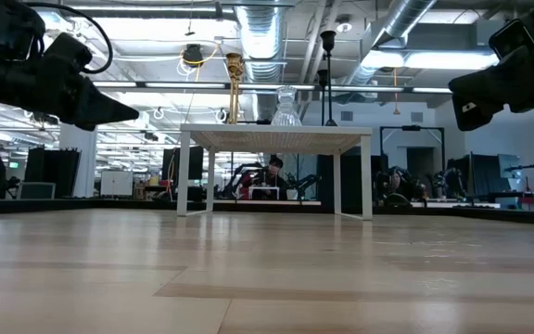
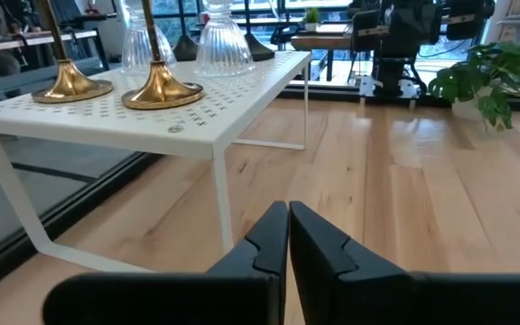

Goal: Pick & Place candle stick holders
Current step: Return to Home Position

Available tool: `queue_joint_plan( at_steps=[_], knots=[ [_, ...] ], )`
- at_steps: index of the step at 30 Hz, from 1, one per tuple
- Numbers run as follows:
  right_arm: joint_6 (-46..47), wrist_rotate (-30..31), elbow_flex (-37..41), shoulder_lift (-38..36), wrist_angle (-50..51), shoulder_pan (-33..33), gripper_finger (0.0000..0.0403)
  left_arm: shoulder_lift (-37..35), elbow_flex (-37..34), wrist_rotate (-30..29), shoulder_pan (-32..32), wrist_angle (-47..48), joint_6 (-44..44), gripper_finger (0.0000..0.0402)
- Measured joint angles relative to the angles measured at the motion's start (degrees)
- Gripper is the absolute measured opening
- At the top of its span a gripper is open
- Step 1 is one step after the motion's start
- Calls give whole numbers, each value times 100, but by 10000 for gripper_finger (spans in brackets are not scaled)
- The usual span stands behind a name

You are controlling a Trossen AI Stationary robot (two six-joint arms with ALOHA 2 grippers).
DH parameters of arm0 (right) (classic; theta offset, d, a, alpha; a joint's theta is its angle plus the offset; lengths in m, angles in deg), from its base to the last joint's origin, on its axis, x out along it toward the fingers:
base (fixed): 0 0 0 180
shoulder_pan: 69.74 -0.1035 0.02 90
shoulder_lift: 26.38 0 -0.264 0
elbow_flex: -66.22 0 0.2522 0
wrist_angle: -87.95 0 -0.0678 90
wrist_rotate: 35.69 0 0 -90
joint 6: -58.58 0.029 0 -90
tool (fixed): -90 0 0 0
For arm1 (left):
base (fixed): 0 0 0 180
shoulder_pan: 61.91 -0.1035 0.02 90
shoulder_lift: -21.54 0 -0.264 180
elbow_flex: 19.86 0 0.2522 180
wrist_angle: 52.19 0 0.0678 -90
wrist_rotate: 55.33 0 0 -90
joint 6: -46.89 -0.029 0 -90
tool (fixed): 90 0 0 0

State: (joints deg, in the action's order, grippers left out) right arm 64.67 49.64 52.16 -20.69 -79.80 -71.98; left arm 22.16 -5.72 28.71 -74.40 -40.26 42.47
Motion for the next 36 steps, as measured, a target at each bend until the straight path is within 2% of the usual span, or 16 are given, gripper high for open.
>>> queue_joint_plan(
  at_steps=[36],
  knots=[
    [-2, 17, 2, 2, -1, 0, 0, 2, -1, 0, 0, -76, 20, 14]
  ],
)
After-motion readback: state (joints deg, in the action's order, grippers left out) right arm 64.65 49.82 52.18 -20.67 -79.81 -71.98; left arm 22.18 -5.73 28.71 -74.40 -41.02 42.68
